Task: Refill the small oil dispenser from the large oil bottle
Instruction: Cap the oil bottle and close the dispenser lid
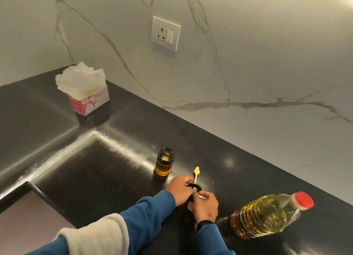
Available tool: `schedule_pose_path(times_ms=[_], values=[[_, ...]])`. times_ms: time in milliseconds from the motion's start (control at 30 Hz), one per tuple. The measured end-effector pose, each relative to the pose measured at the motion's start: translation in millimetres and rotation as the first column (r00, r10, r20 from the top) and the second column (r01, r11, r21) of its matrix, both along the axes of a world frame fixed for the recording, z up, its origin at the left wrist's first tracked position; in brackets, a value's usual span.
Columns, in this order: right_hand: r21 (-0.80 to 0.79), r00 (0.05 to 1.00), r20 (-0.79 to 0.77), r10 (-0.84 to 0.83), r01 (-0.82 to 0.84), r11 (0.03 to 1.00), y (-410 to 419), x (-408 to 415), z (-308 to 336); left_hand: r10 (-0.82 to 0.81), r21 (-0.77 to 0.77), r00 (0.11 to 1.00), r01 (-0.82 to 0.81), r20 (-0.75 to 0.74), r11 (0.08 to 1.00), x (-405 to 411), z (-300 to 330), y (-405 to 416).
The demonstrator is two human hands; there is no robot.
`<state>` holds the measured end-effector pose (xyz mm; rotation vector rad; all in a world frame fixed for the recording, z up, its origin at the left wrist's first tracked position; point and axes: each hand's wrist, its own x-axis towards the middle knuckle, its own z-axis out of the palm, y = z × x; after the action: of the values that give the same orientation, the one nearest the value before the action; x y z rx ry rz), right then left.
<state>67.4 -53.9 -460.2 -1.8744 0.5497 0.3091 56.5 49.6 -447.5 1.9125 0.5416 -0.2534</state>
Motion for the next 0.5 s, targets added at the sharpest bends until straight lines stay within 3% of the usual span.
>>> schedule_pose_path(times_ms=[167,333,433,500], values=[[0.198,0.991,0.005,-0.133,0.129,0.972,7,5,-7,-0.037,0.015,0.998,0.036,0.051,0.999,1,4,6],[0.488,0.978,0.011,-0.209,0.177,0.854,10,0,21,-0.085,-0.064,0.962,0.105,0.259,0.992,-23,26,22],[0.611,0.968,0.049,-0.248,0.167,0.774,14,-4,40,0.011,-0.185,0.916,0.069,0.402,0.98,-39,38,46],[0.635,0.964,0.121,-0.235,0.107,0.765,18,-2,56,0.157,-0.236,0.862,-0.045,0.481,0.971,-44,41,66]])
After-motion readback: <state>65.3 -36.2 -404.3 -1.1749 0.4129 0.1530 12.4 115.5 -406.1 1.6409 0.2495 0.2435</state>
